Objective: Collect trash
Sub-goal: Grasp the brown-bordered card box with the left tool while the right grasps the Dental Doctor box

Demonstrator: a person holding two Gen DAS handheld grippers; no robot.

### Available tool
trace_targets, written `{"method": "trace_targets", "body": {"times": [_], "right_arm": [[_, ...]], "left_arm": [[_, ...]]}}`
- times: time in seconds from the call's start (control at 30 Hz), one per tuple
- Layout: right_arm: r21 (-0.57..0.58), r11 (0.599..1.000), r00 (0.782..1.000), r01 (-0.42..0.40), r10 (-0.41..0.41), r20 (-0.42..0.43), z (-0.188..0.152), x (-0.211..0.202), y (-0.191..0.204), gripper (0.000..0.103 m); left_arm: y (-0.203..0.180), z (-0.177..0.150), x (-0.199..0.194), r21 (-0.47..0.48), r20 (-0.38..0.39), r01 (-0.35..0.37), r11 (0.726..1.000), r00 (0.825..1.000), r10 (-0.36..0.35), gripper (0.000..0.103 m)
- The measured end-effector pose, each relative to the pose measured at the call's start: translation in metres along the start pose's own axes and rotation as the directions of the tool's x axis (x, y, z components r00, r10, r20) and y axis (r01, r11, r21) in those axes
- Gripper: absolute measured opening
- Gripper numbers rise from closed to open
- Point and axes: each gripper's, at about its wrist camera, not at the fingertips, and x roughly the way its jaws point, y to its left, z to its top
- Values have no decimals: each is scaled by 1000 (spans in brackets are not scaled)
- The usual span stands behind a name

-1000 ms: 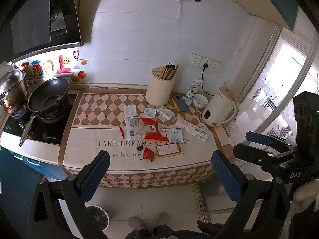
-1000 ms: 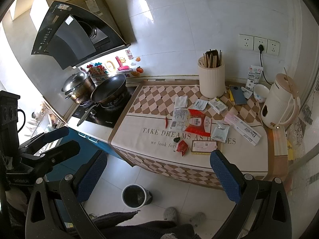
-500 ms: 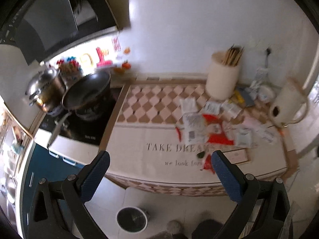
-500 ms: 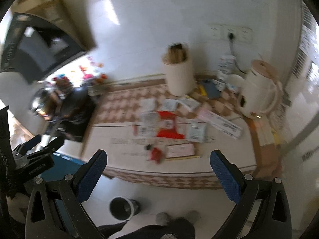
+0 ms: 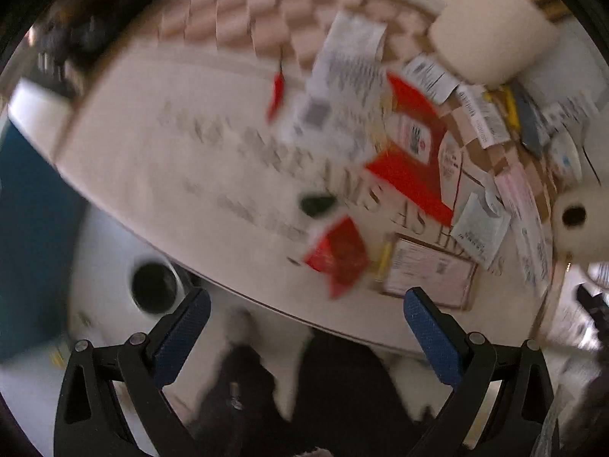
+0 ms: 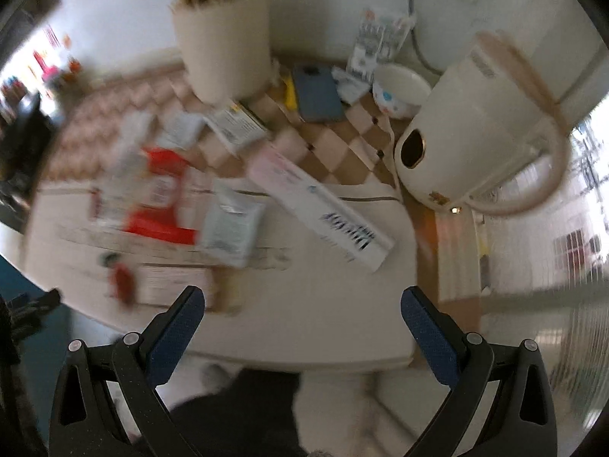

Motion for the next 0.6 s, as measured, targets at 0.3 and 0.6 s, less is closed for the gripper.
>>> {"method": "trace_targets", "body": {"times": [0.3, 0.6], "right_arm": [[-252, 968, 985, 4, -48, -168, 59, 148, -8, 99], [-157, 987, 977, -40, 6, -212, 47, 175, -32, 67]], "left_arm": [[-51, -9, 60, -364, -199, 130, 922, 957, -213, 103], [-69, -6, 93, -611, -175, 119, 783, 944, -280, 88]]}}
